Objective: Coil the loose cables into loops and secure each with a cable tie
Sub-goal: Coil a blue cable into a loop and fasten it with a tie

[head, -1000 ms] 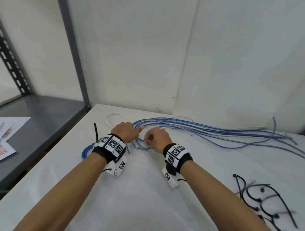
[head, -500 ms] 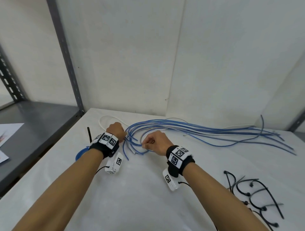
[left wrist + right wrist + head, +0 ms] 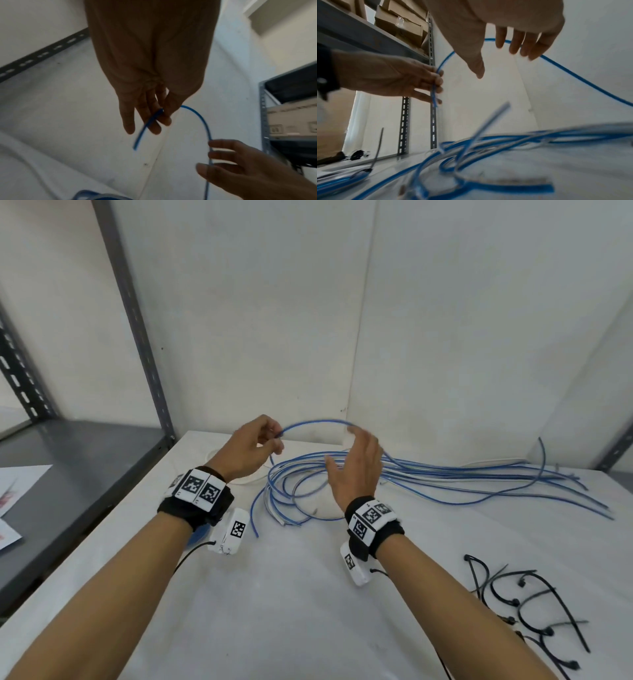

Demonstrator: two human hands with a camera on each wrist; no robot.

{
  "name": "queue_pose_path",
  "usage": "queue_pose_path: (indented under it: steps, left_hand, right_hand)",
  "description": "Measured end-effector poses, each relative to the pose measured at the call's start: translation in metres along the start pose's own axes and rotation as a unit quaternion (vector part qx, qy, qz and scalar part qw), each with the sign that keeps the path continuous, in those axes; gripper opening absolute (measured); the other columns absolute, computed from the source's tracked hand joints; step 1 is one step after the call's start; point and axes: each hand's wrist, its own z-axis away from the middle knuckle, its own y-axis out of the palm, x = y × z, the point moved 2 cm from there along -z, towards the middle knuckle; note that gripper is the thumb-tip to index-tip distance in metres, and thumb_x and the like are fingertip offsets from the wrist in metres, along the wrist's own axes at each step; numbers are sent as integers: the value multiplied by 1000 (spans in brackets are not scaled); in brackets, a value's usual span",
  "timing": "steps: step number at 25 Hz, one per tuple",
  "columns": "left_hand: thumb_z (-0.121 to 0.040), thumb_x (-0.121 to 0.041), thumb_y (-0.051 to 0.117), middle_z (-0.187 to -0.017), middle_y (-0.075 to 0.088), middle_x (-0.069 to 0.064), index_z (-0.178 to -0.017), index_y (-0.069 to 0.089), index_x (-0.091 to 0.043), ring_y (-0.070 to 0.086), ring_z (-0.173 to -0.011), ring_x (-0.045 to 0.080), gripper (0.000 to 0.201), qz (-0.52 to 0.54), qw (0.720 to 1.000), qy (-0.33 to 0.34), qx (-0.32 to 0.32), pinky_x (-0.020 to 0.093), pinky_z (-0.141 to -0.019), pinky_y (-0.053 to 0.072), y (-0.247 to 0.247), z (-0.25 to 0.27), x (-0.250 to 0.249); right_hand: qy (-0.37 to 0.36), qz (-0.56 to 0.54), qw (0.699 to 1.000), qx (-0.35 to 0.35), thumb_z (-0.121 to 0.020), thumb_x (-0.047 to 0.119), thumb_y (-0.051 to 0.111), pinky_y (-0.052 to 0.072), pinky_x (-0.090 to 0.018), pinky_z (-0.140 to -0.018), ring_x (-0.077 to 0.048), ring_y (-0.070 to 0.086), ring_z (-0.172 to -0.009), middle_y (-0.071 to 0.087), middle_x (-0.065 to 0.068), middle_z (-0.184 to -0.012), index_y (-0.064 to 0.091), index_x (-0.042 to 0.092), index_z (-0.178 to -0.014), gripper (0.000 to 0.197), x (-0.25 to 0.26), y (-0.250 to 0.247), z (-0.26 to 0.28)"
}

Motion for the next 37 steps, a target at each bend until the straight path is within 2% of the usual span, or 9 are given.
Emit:
queue_pose_path:
  steps: [6,13,21,25,27,29,32,34,37]
  left_hand:
    - [-98,-38,56,-66,32,-5,-72,49,-20,28,-59,12,32,240,969,37,44,23,-60,37,4,11,-65]
    - [-109,-40,38,-59,16,-8,-76,45,-23,15,-52,8,37,593,804,26,-20,19,-51,27,-22,-3,-73]
    - [-110,-43,33,-56,24,-10,-73,30,-23,21,-49,7,42,556,829,-12,-54,21,-48,26,23,-8,-49]
    - [-108,-46,37,-57,21,-8,-69,31,-23,18,-50,9,46,595,799,-38,-77,22,-49,26,27,-13,-55]
    - [-108,-47,37,-56,22,-7,-69,32,-22,19,-50,10,46,631,770,-44,-88,22,-49,27,29,-16,-59]
    - [-109,-43,36,-55,22,-7,-69,31,-22,20,-49,10,46,639,762,-44,-92,22,-48,28,35,-17,-62]
    - [-111,-38,33,-53,22,-9,-65,28,-25,17,-49,10,48,519,850,-24,-85,25,-48,22,44,-11,-60]
    - [-109,-38,37,-55,24,-10,-61,31,-29,17,-51,11,49,414,909,2,-56,26,-50,22,51,-4,-57]
    - [-104,-44,42,-58,17,-7,-63,24,-27,13,-54,14,48,416,909,-12,7,30,-53,17,57,3,-48]
  right_hand:
    - [100,-67,987,-105,-87,29,76,47,-42,-87,-25,55,-109,51,-8,-125,43,16,-140,64,-25,-28,-24]
    - [214,-7,977,-21,-106,25,50,42,-35,-80,-39,63,-106,64,-23,-118,67,6,-118,28,-96,-60,-33]
    - [65,-381,906,-173,-110,26,39,43,-23,-45,-22,57,-42,74,-16,-78,49,16,-111,15,12,-124,-66]
    - [127,-333,924,-138,-108,24,45,36,-22,-39,-17,48,-38,70,-8,-60,56,12,-106,16,-9,-114,-64]
    - [149,-273,948,71,-105,14,50,43,-24,-42,-24,66,-53,73,-12,-68,61,11,-100,13,-29,-90,-52]
    - [139,-92,935,313,-97,27,67,55,-35,-78,-34,71,-104,72,-18,-115,65,13,-121,28,-41,-68,-37]
    - [94,-92,979,156,-73,51,85,31,-39,-120,-21,34,-147,27,-1,-164,19,22,-160,112,-34,-64,-35]
    - [23,-183,983,17,-75,52,83,23,-32,-122,-11,22,-152,18,8,-167,9,30,-161,115,-23,-66,-41]
    - [8,-217,973,82,-90,50,69,31,-39,-121,-6,31,-148,35,4,-161,17,33,-160,88,-23,-46,-41]
